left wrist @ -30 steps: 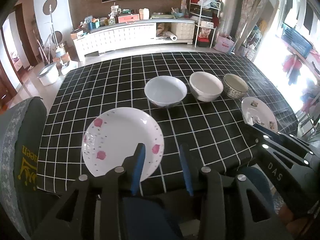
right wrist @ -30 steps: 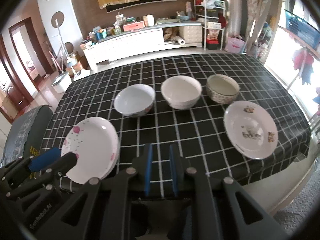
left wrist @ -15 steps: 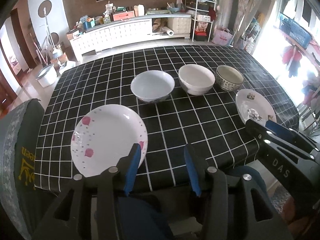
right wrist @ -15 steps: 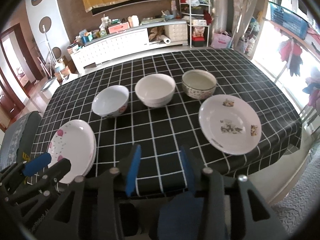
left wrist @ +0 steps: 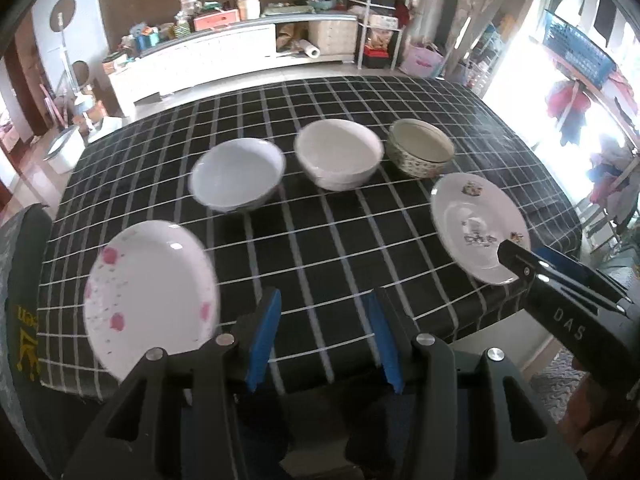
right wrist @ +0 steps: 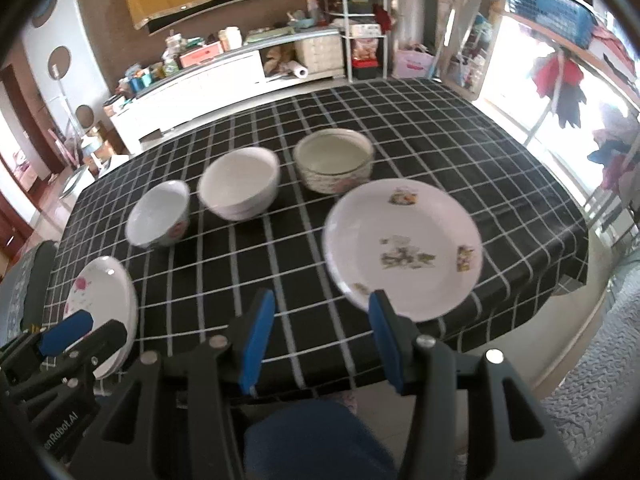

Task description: Organize plates and bowls

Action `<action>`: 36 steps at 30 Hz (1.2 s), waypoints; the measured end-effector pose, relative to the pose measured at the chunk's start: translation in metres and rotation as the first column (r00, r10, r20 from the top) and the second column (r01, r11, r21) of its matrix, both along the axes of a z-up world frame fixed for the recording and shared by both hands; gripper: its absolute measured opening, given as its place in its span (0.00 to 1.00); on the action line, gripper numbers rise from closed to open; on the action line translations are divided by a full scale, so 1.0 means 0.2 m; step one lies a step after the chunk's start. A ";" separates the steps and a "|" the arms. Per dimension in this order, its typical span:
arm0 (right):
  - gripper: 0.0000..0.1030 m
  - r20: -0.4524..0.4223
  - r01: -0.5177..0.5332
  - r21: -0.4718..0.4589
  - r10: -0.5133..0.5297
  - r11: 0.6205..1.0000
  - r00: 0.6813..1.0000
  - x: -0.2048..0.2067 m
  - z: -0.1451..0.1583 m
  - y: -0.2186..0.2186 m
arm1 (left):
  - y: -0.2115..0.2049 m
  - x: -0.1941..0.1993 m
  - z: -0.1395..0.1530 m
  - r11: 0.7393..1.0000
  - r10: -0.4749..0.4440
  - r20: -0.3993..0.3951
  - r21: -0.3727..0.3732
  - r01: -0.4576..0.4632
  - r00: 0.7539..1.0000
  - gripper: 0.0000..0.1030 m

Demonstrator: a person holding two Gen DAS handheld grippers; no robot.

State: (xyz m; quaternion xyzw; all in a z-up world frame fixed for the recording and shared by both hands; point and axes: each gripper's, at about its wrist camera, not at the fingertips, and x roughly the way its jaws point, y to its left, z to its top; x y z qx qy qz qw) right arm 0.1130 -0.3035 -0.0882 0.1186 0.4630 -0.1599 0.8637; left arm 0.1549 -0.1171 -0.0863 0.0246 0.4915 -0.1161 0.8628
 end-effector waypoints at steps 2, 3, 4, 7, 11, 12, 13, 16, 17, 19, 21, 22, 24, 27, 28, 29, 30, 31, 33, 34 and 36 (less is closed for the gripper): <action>0.52 -0.004 0.021 0.001 -0.021 1.000 1.000 0.00 0.00 -0.08 | -0.07 0.04 -0.01 1.000 -0.020 -0.002 0.004 0.020 1.000 0.42; 0.52 -0.005 0.030 0.001 -0.030 1.000 1.000 0.01 0.00 -0.11 | -0.10 0.05 -0.01 1.000 -0.027 -0.004 0.006 0.027 1.000 0.42; 0.52 -0.007 0.040 0.001 -0.040 0.999 0.999 0.01 0.00 -0.15 | -0.13 0.07 -0.02 0.999 -0.034 -0.009 0.007 0.034 0.999 0.43; 0.52 -0.019 0.070 0.011 -0.070 0.997 0.997 0.03 -0.01 -0.27 | -0.22 0.14 -0.05 0.999 -0.055 -0.036 -0.002 0.055 0.998 0.43; 0.52 -0.039 0.112 0.026 -0.111 0.993 0.993 0.05 -0.05 -0.42 | -0.33 0.23 -0.10 0.997 -0.079 -0.065 0.001 0.079 0.995 0.43; 0.52 -0.047 0.129 0.029 -0.127 0.991 0.991 0.06 -0.06 -0.46 | -0.36 0.26 -0.11 0.996 -0.083 -0.070 0.003 0.084 0.994 0.43; 0.52 -0.052 0.138 0.032 -0.136 0.990 0.989 0.06 -0.07 -0.49 | -0.39 0.28 -0.12 0.996 -0.087 -0.075 0.004 0.088 0.993 0.43; 0.52 -0.073 0.180 0.048 -0.176 0.982 0.982 0.08 -0.12 -0.61 | -0.49 0.34 -0.17 0.993 -0.112 -0.091 0.011 0.114 0.990 0.43; 0.52 -0.078 0.191 0.051 -0.186 0.980 0.979 0.08 -0.13 -0.64 | -0.52 0.36 -0.18 0.993 -0.118 -0.095 0.015 0.120 0.988 0.43; 0.52 -0.087 0.209 0.055 -0.203 0.976 0.975 0.09 -0.16 -0.69 | -0.58 0.40 -0.23 0.990 -0.136 -0.111 0.024 0.139 0.984 0.43; 0.52 -0.100 0.228 0.064 -0.221 0.972 0.970 0.09 -0.20 -0.74 | -0.64 0.44 -0.27 0.987 -0.151 -0.127 0.038 0.157 0.980 0.43; 0.52 -0.107 0.235 0.070 -0.227 0.969 0.968 0.09 -0.22 -0.77 | -0.66 0.46 -0.30 0.985 -0.159 -0.134 0.045 0.166 0.978 0.43; 0.52 -0.118 0.241 0.075 -0.232 0.968 0.966 0.10 -0.26 -0.80 | -0.70 0.49 -0.34 0.983 -0.169 -0.146 0.051 0.178 0.975 0.43; 0.52 -0.134 0.246 0.076 -0.235 0.966 0.963 0.12 -0.31 -0.83 | -0.74 0.54 -0.41 0.983 -0.161 -0.163 0.060 0.173 0.973 0.43; 0.52 -0.136 0.245 0.076 -0.234 0.966 0.963 0.12 -0.32 -0.84 | -0.75 0.55 -0.43 0.983 -0.160 -0.171 0.060 0.172 0.972 0.43; 0.52 -0.135 0.240 0.079 -0.228 0.968 0.964 0.13 -0.34 -0.84 | -0.76 0.57 -0.45 0.983 -0.159 -0.178 0.059 0.172 0.971 0.43; 0.52 -0.137 0.236 0.081 -0.223 0.969 0.965 0.13 -0.36 -0.85 | -0.77 0.58 -0.47 0.984 -0.158 -0.188 0.055 0.171 0.969 0.43; 0.52 -0.138 0.230 0.084 -0.218 0.969 0.966 0.14 -0.37 -0.86 | -0.77 0.60 -0.49 0.984 -0.160 -0.198 0.043 0.171 0.967 0.43; 0.52 -0.144 0.220 0.096 -0.205 0.971 0.968 0.15 -0.40 -0.87 | -0.78 0.62 -0.51 0.984 -0.167 -0.205 0.032 0.177 0.964 0.43; 0.52 -0.148 0.216 0.099 -0.201 0.971 0.968 0.16 -0.42 -0.87 | -0.78 0.63 -0.51 0.983 -0.171 -0.207 0.034 0.181 0.963 0.43; 0.52 -0.150 0.201 0.103 -0.185 0.974 0.971 0.17 -0.44 -0.86 | -0.79 0.64 -0.54 0.981 -0.179 -0.220 0.032 0.191 0.959 0.38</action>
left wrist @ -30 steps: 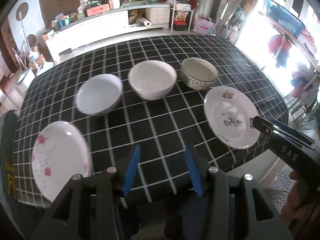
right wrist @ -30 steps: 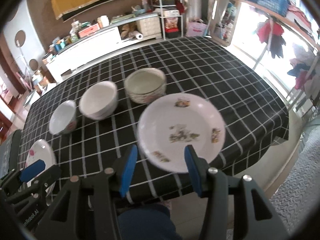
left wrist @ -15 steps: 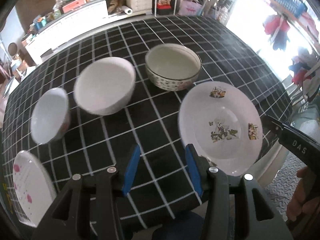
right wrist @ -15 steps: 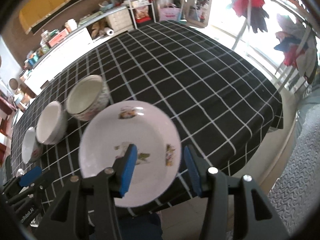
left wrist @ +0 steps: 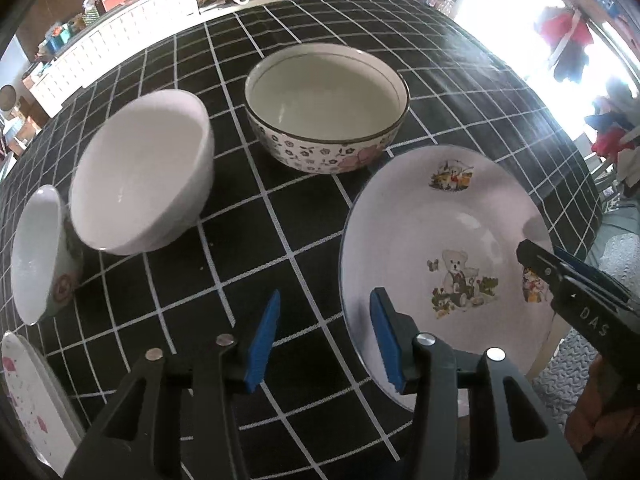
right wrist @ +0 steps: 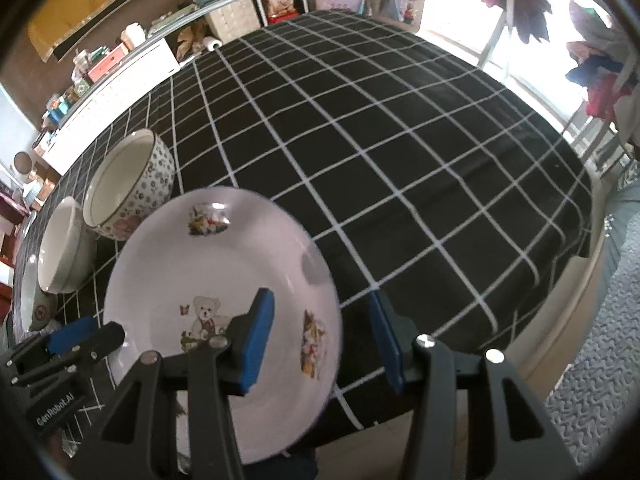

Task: Organize plates and bowls
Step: 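Lift the cartoon-print plate with the left gripper toward the plate stack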

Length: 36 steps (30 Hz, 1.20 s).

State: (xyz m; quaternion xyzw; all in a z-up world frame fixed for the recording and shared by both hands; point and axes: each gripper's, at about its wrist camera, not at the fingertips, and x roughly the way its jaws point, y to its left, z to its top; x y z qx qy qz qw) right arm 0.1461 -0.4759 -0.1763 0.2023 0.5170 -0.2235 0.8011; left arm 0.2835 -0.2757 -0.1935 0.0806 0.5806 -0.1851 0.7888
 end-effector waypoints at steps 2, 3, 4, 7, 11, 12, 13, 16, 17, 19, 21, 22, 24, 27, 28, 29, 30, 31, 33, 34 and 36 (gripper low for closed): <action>0.50 0.002 -0.008 0.004 0.008 1.000 1.000 0.01 -0.02 0.00 | -0.01 0.01 -0.01 1.000 -0.008 -0.010 0.004 0.008 1.000 0.36; 0.45 0.002 -0.011 0.010 0.011 1.000 1.000 0.01 -0.03 0.00 | -0.02 0.01 -0.02 1.000 -0.016 -0.013 0.003 0.016 1.000 0.35; 0.43 0.002 -0.014 0.016 0.014 1.000 1.000 0.02 -0.04 0.00 | -0.02 0.01 -0.02 1.000 -0.026 -0.015 0.002 0.026 1.000 0.32; 0.35 -0.007 -0.025 0.015 0.025 1.000 1.000 0.03 -0.06 0.00 | -0.05 0.02 -0.03 0.998 -0.064 -0.017 0.009 0.064 0.998 0.23; 0.29 0.001 -0.022 0.026 0.022 0.999 1.000 0.01 -0.07 -0.03 | -0.10 0.01 -0.04 0.995 -0.102 -0.017 0.019 0.102 0.995 0.16; 0.28 0.004 -0.027 0.029 0.027 0.999 1.000 0.00 -0.06 -0.03 | -0.10 0.01 -0.04 0.995 -0.101 -0.017 0.020 0.102 0.995 0.16; 0.28 0.006 -0.031 0.030 0.030 0.999 1.000 0.00 -0.06 -0.03 | -0.10 0.01 -0.04 0.995 -0.100 -0.018 0.017 0.100 0.995 0.16; 0.28 0.007 -0.048 0.012 0.048 0.999 0.999 0.00 -0.06 -0.02 | -0.10 0.01 -0.04 0.993 -0.111 -0.014 0.027 0.111 0.994 0.17; 0.28 0.009 -0.053 0.009 0.053 0.999 0.999 -0.01 -0.06 -0.02 | -0.08 0.00 -0.03 0.993 -0.115 -0.013 0.033 0.115 0.993 0.17; 0.28 0.009 -0.059 0.007 0.059 0.998 0.998 0.00 -0.06 0.00 | -0.06 0.00 -0.03 0.993 -0.114 -0.012 0.036 0.114 0.993 0.17; 0.28 0.003 -0.068 0.005 0.068 0.998 0.998 0.01 -0.06 0.03 | -0.01 -0.01 -0.03 0.994 -0.099 -0.012 0.039 0.099 0.995 0.17; 0.28 -0.001 -0.079 0.008 0.079 0.997 0.997 0.02 -0.06 0.05 | 0.00 -0.01 -0.03 0.995 -0.093 -0.013 0.039 0.094 0.996 0.17; 0.28 -0.006 -0.102 0.007 0.102 0.995 0.995 0.02 -0.06 0.09 | 0.06 -0.03 -0.02 0.996 -0.080 -0.014 0.048 0.080 0.997 0.17; 0.28 -0.014 -0.140 0.001 0.140 0.990 0.990 0.04 -0.06 0.19 | 0.17 -0.05 -0.02 0.997 -0.047 -0.016 0.061 0.048 0.999 0.18; 0.28 -0.019 -0.160 -0.001 0.160 0.987 0.987 0.05 -0.06 0.23 | 0.21 -0.06 -0.02 0.997 -0.036 -0.019 0.061 0.037 0.999 0.18; 0.28 -0.022 -0.173 0.002 0.173 0.985 0.985 0.05 -0.06 0.26 | 0.25 -0.06 -0.02 0.998 -0.020 -0.022 0.060 0.022 1.000 0.18; 0.28 -0.024 -0.187 0.006 0.187 0.982 0.982 0.05 -0.06 0.29 | 0.30 -0.08 -0.02 0.998 -0.006 -0.024 0.062 0.007 1.000 0.17; 0.28 -0.027 -0.203 0.008 0.204 0.979 0.979 0.06 -0.07 0.33 | 0.33 -0.08 -0.02 0.998 0.005 -0.023 0.065 -0.004 1.000 0.17; 0.28 -0.035 -0.243 0.013 0.244 0.970 0.969 0.07 -0.07 0.40 | 0.41 -0.11 -0.02 0.997 0.030 -0.026 0.067 -0.029 0.999 0.17; 0.28 -0.036 -0.259 0.013 0.260 0.966 0.965 0.08 -0.07 0.44 | 0.45 -0.12 -0.02 0.997 0.044 -0.027 0.066 -0.042 0.999 0.17; 0.28 -0.040 -0.285 0.024 0.286 0.958 0.957 0.09 -0.08 0.51 | 0.53 -0.15 -0.02 0.996 0.068 -0.030 0.068 -0.066 0.997 0.18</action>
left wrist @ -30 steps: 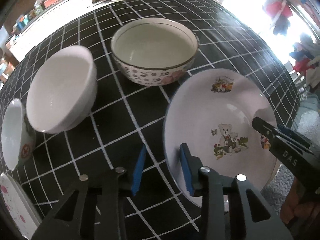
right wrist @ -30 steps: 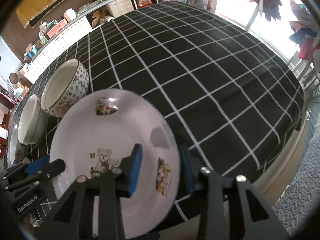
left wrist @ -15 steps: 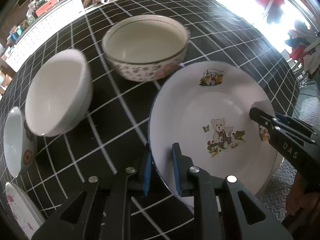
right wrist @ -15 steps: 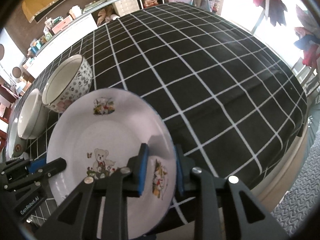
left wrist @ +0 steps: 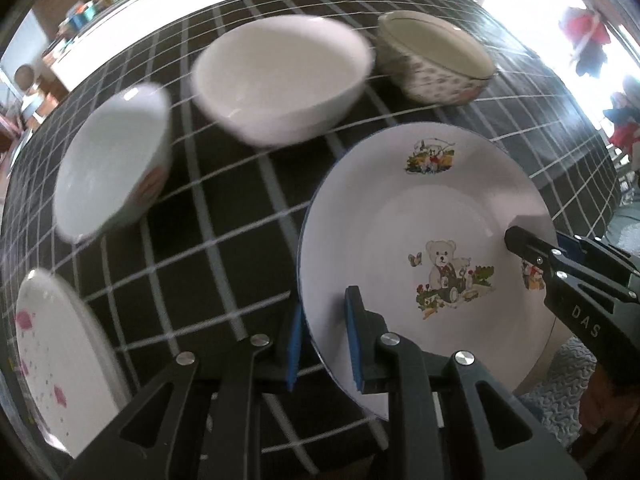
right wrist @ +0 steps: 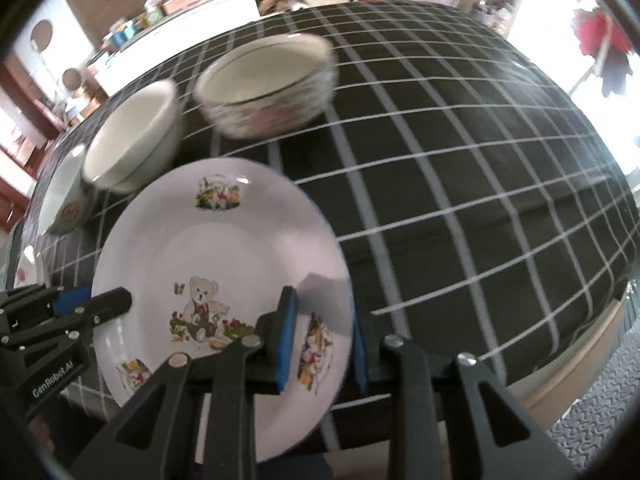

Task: Organize plates and bowls
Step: 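Lift the cartoon-print plate with the left gripper toward the plate stack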

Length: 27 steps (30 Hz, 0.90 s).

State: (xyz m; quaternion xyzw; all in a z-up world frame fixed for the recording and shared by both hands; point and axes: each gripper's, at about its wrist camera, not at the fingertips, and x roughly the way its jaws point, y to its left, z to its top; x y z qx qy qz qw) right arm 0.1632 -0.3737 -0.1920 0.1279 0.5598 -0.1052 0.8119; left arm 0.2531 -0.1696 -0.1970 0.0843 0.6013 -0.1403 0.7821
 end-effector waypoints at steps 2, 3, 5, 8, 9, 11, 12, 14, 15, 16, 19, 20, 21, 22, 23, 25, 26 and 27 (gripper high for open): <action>0.28 -0.006 -0.025 0.002 0.025 1.000 1.000 0.01 0.00 0.06 | 0.07 -0.03 0.00 1.000 0.025 -0.001 0.000 -0.025 1.000 0.18; 0.28 -0.010 -0.038 0.003 0.038 0.999 0.999 0.02 0.00 0.09 | 0.10 -0.04 0.00 0.999 0.037 -0.002 -0.001 -0.037 0.999 0.18; 0.28 -0.014 -0.064 0.004 0.064 0.998 0.998 0.03 0.00 0.14 | 0.16 -0.07 0.00 0.998 0.057 -0.001 -0.004 -0.057 0.998 0.17; 0.28 -0.022 -0.090 0.009 0.090 0.996 0.996 0.04 -0.01 0.21 | 0.24 -0.11 0.02 0.997 0.076 0.002 -0.007 -0.076 0.997 0.17; 0.28 -0.024 -0.096 0.012 0.096 0.995 0.995 0.05 -0.01 0.22 | 0.26 -0.12 0.02 0.997 0.083 0.002 -0.008 -0.083 0.997 0.17; 0.28 -0.030 -0.113 0.015 0.114 0.993 0.993 0.06 -0.02 0.26 | 0.31 -0.14 0.02 0.995 0.100 0.002 -0.009 -0.100 0.995 0.17; 0.28 -0.031 -0.120 0.014 0.121 0.993 0.992 0.07 -0.02 0.28 | 0.33 -0.16 0.02 0.994 0.105 0.003 -0.008 -0.105 0.994 0.17; 0.28 -0.035 -0.133 0.014 0.134 0.991 0.990 0.09 -0.03 0.32 | 0.38 -0.16 0.01 0.993 0.118 0.004 -0.010 -0.118 0.993 0.17; 0.28 -0.036 -0.139 0.014 0.139 0.990 0.990 0.10 -0.03 0.35 | 0.40 -0.16 0.01 0.992 0.122 0.004 -0.009 -0.122 0.993 0.17; 0.28 -0.037 -0.144 0.014 0.144 0.990 0.989 0.10 -0.03 0.36 | 0.43 -0.17 0.01 0.992 0.126 0.004 -0.007 -0.126 0.992 0.17; 0.28 -0.042 -0.158 0.014 0.159 0.987 0.986 0.14 -0.04 0.40 | 0.51 -0.17 0.00 0.991 0.134 0.002 -0.008 -0.134 0.991 0.17; 0.28 -0.042 -0.164 0.016 0.164 0.986 0.986 0.16 -0.05 0.40 | 0.53 -0.17 0.00 0.991 0.137 0.002 -0.010 -0.137 0.991 0.17; 0.28 -0.041 -0.168 0.018 0.168 0.986 0.985 0.17 -0.04 0.42 | 0.54 -0.17 0.00 0.990 0.138 0.002 -0.013 -0.138 0.990 0.18; 0.28 -0.039 -0.173 0.019 0.174 0.985 0.984 0.18 -0.04 0.43 | 0.55 -0.17 0.00 0.990 0.137 0.002 -0.017 -0.137 0.991 0.18; 0.29 -0.038 -0.175 0.020 0.175 0.984 0.984 0.19 -0.05 0.43 | 0.54 -0.17 0.00 0.990 0.137 0.002 -0.018 -0.137 0.991 0.18; 0.29 -0.038 -0.175 0.022 0.175 0.984 0.984 0.20 -0.05 0.44 | 0.58 -0.15 -0.01 0.990 0.141 0.002 -0.019 -0.141 0.990 0.18; 0.29 -0.037 -0.177 0.022 0.178 0.984 0.983 0.21 -0.05 0.45 | 0.57 -0.14 0.00 0.990 0.143 0.003 -0.016 -0.143 0.990 0.18; 0.29 -0.036 -0.179 0.021 0.180 0.984 0.983 0.24 -0.06 0.47 | 0.57 -0.14 0.00 0.989 0.145 0.004 -0.015 -0.145 0.989 0.19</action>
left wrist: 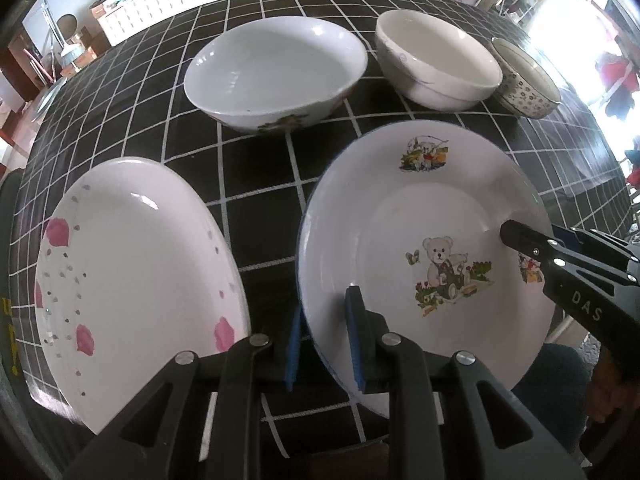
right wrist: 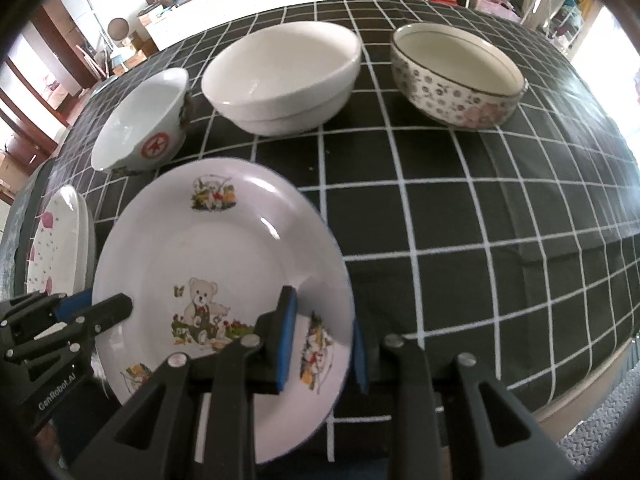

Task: Organize plates and bowls
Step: 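Lift the cartoon-print plate with the left gripper toward the plate stack, then lower the cartoon-print plate onto the pink-flower plate stack with the left gripper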

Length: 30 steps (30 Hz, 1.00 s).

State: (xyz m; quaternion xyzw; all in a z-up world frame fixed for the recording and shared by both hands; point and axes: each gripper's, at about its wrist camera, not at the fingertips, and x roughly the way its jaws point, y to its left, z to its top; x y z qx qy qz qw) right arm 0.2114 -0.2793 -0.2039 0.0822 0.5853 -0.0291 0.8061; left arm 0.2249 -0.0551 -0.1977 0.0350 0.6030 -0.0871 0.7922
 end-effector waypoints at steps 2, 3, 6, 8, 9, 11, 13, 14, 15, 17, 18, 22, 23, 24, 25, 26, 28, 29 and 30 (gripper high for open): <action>0.29 0.000 -0.004 -0.002 0.004 1.000 1.000 0.01 0.00 0.02 | -0.01 0.01 0.00 1.000 0.004 0.001 0.003 -0.004 1.000 0.19; 0.29 -0.001 -0.005 -0.003 0.005 1.000 1.000 0.02 0.00 0.03 | -0.02 0.03 0.00 1.000 0.006 0.000 0.005 -0.006 1.000 0.19; 0.29 0.000 0.007 0.009 -0.007 1.000 1.000 0.01 0.00 0.02 | -0.03 0.03 0.01 1.000 0.006 0.003 0.014 -0.006 1.000 0.19; 0.29 0.002 0.024 0.028 -0.024 0.999 1.000 -0.02 0.01 0.00 | -0.02 0.02 0.03 1.000 0.007 0.015 0.016 -0.007 1.000 0.19; 0.29 0.007 0.027 0.033 -0.028 0.999 1.000 -0.01 0.01 0.01 | -0.01 0.01 0.05 1.000 0.007 0.026 0.016 -0.007 1.000 0.19; 0.29 0.019 0.029 0.042 -0.030 0.999 0.999 -0.02 0.05 0.02 | -0.01 -0.01 0.09 1.000 0.008 0.038 0.008 -0.008 0.999 0.19; 0.29 0.028 0.023 0.032 -0.024 0.999 0.999 -0.01 0.10 0.04 | 0.03 -0.01 0.13 1.000 0.024 0.055 -0.003 -0.024 0.998 0.19; 0.29 0.035 0.014 0.030 -0.015 0.999 0.999 -0.01 0.12 0.06 | 0.06 -0.01 0.14 0.999 0.033 0.051 -0.028 -0.032 0.998 0.19; 0.29 0.044 0.005 0.025 -0.006 1.000 0.999 0.00 0.14 0.08 | 0.09 -0.03 0.15 0.998 0.043 0.044 -0.050 -0.041 0.998 0.19; 0.29 0.064 0.005 0.009 -0.005 1.000 0.998 -0.01 0.19 0.11 | 0.12 -0.05 0.19 0.998 0.044 0.058 -0.055 -0.041 0.997 0.19; 0.29 0.073 0.006 0.011 -0.007 1.000 0.997 -0.02 0.21 0.11 | 0.13 -0.06 0.21 0.998 0.042 0.073 -0.048 -0.039 0.996 0.19; 0.29 0.106 -0.001 0.015 -0.001 1.000 0.994 -0.05 0.31 0.16 | 0.22 -0.08 0.27 0.995 0.061 0.089 -0.086 -0.054 0.994 0.19; 0.29 0.115 -0.006 0.012 0.005 1.000 0.993 -0.06 0.33 0.17 | 0.24 -0.08 0.29 0.994 0.068 0.096 -0.091 -0.059 0.993 0.19; 0.29 0.120 -0.009 0.014 0.008 1.000 0.993 -0.07 0.35 0.18 | 0.27 -0.09 0.30 0.993 0.075 0.100 -0.096 -0.065 0.992 0.19; 0.29 0.124 -0.013 0.013 0.011 1.000 0.992 -0.07 0.37 0.20 | 0.30 -0.10 0.32 0.992 0.082 0.107 -0.099 -0.072 0.991 0.19; 0.29 0.132 -0.021 0.009 0.020 1.000 0.991 -0.07 0.39 0.23 | 0.33 -0.11 0.33 0.992 0.091 0.114 -0.100 -0.080 0.989 0.19; 0.29 0.142 -0.040 -0.002 0.040 0.999 0.989 -0.04 0.40 0.30 | 0.39 -0.12 0.36 0.990 0.110 0.122 -0.097 -0.098 0.986 0.19; 0.29 0.145 -0.053 -0.004 0.053 0.999 0.988 -0.04 0.41 0.33 | 0.43 -0.13 0.37 0.989 0.123 0.126 -0.096 -0.111 0.984 0.19; 0.29 0.146 -0.064 -0.004 0.064 0.998 0.987 -0.03 0.41 0.37 | 0.47 -0.13 0.37 0.988 0.138 0.130 -0.090 -0.127 0.982 0.19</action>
